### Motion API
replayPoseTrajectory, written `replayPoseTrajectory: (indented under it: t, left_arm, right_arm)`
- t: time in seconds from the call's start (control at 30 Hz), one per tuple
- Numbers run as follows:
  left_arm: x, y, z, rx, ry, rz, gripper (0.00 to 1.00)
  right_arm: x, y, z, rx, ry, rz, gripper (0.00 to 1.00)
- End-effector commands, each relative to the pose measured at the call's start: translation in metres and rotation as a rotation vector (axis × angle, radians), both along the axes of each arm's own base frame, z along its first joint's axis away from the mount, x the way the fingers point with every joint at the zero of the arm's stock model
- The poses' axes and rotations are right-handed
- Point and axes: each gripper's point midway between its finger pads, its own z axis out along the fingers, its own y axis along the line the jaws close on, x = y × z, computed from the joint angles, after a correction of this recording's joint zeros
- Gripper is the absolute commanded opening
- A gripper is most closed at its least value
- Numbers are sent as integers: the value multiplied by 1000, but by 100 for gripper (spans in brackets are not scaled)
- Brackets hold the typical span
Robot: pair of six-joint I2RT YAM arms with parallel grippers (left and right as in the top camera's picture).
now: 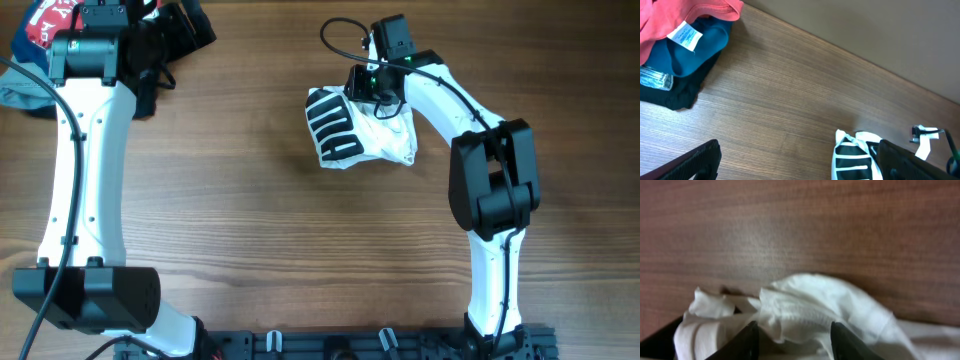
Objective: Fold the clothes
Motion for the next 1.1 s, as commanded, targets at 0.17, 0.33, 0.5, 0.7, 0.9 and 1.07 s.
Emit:
replayPoseTrajectory:
  t: [0.17, 0.33, 0.5, 0.7, 0.9, 1.07]
  left_arm:
    - [2, 1, -5, 11, 7, -7, 100]
    - [2, 1, -5, 11, 7, -7, 100]
    - [2, 1, -5, 11, 7, -7, 100]
    - [2, 1, -5, 9, 7, -6, 100]
    - [2, 1, -5, 9, 7, -5, 100]
    - [2, 1, -5, 9, 7, -5, 100]
  right_arm:
    - [9, 3, -6, -27, -48, 30, 43]
    - [6, 10, -21, -65, -54, 93, 43]
    - [7, 4, -29, -108, -58, 92, 20]
    - [31, -16, 15, -114, -123, 37, 4]
    - [47, -62, 88, -104, -205, -44, 4]
    - [42, -107, 95, -129, -169, -74, 4]
